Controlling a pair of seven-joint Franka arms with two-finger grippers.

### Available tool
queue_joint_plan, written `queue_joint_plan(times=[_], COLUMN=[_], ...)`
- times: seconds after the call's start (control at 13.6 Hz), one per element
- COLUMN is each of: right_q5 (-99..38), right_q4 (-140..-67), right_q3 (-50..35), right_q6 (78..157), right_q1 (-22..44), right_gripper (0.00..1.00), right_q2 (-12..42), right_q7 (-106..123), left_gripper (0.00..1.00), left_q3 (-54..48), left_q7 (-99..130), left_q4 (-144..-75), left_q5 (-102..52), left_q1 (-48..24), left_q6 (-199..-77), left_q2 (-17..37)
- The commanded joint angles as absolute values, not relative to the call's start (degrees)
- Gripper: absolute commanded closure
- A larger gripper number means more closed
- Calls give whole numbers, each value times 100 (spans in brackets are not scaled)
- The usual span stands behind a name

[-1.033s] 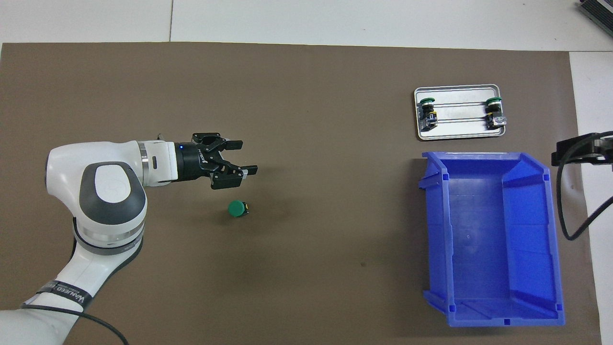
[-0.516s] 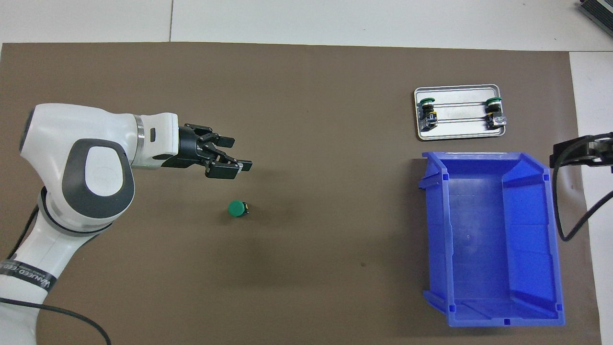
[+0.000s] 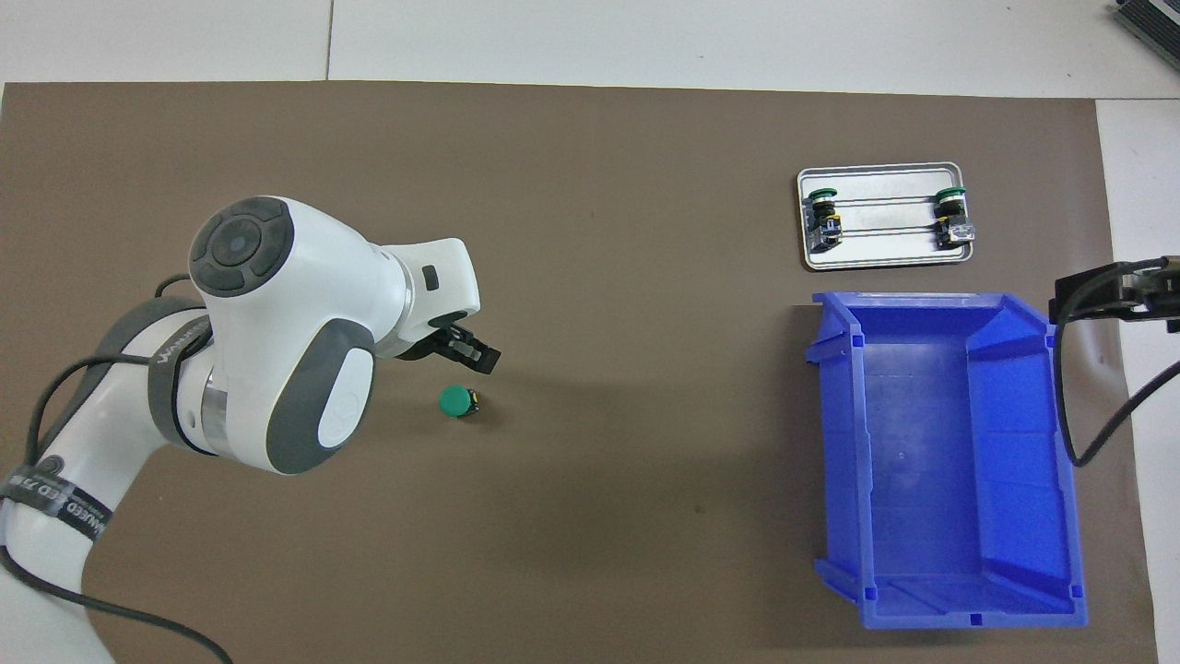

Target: Place and press button with both arms

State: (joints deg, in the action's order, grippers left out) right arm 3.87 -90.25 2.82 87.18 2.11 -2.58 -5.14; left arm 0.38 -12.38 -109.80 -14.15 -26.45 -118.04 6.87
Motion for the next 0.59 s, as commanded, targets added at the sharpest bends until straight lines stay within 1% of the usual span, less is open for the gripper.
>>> queue_joint_plan(times=[0.0,0.22,0.37,0.52], right_q5=[360,360,360,360], right_q4=[-9237,-9264,-9264,-9299], right_q3=[220,220,220,220], right_q6=[8824,8833,8833,8833], right_q1=[158,150,141,106], right_gripper=[0,0,0,0], right_q2=[-413,-422,-422,-431], right_q7=[-431,-422,-317,-264], left_gripper=[54,74,76,86], left_q3=[114,114,114,114], left_q7=[-871,-800,-809,-809], left_q4=[-11311,-11680,-11786,-11978], left_q5=[-1204,-1195,-1195,-1195], left_q1=[-2698,-2698,-2698,-2690], left_q6=[-11471,-11496,-11592,-11689], left_q2=[431,256,229,167])
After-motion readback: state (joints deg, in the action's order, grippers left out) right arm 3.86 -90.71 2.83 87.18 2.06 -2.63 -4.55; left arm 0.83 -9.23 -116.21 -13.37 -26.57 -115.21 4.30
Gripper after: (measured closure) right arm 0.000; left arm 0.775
